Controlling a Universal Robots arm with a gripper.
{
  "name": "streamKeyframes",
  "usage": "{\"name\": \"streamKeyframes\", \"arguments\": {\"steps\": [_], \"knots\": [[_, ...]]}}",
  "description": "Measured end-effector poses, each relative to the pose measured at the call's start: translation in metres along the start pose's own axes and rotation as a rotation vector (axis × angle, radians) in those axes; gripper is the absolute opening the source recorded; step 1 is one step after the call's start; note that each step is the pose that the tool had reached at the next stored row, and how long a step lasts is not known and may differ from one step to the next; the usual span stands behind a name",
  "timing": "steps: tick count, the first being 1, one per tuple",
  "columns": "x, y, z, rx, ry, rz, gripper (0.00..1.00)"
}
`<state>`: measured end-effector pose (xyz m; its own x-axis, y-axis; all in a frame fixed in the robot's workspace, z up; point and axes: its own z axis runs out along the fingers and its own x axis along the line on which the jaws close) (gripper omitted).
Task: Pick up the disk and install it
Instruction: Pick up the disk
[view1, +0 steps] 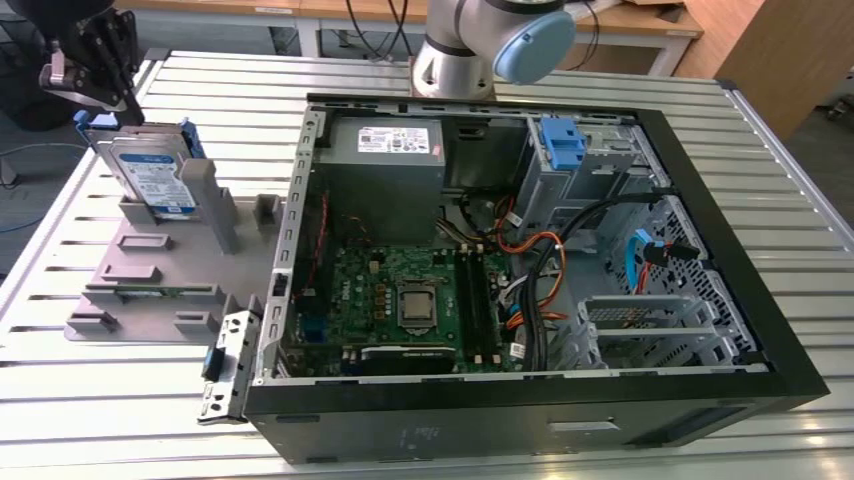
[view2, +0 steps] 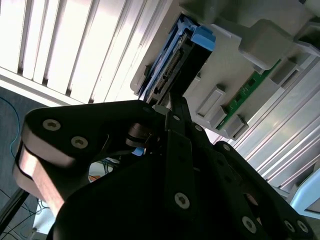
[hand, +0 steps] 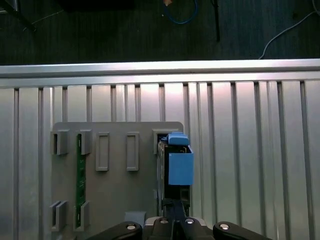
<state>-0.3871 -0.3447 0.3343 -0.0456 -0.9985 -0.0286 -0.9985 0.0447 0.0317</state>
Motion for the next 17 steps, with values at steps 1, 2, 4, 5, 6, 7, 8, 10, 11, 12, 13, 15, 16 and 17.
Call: {"name": "streamKeyframes", "arguments": {"steps": [1,2,4,5,6,7,8,10,11,12,13,15,16,17], "knots": [[0.0000,0.0000,0.0000,0.0000,0.0000,0.000,0.11],[0.0000,0.0000,0.0000,-0.0001,0.0001,0.000,0.11],[-0.0004,0.0002,0.0000,0.0000,0.0000,0.000,0.11],[-0.0005,0.0003,0.0000,0.0000,0.0000,0.000,0.11],[-0.0007,0.0004,0.0000,0.0001,-0.0001,0.000,0.11],[-0.0008,0.0005,0.0000,0.0002,-0.0002,0.000,0.11],[-0.0009,0.0007,0.0000,0.0003,-0.0003,0.000,0.11],[-0.0010,0.0011,0.0000,0.0006,-0.0002,0.000,0.11],[-0.0010,0.0013,0.0001,0.0007,-0.0002,0.000,0.11],[-0.0010,0.0014,0.0001,0.0008,-0.0002,0.000,0.11],[-0.0010,0.0014,0.0001,0.0008,-0.0002,0.000,0.11],[-0.0010,0.0015,0.0001,0.0008,-0.0002,0.000,0.11],[-0.0010,0.0015,0.0001,0.0008,-0.0002,0.000,0.11],[-0.0010,0.0015,0.0002,0.0009,-0.0003,0.000,0.11]]}}
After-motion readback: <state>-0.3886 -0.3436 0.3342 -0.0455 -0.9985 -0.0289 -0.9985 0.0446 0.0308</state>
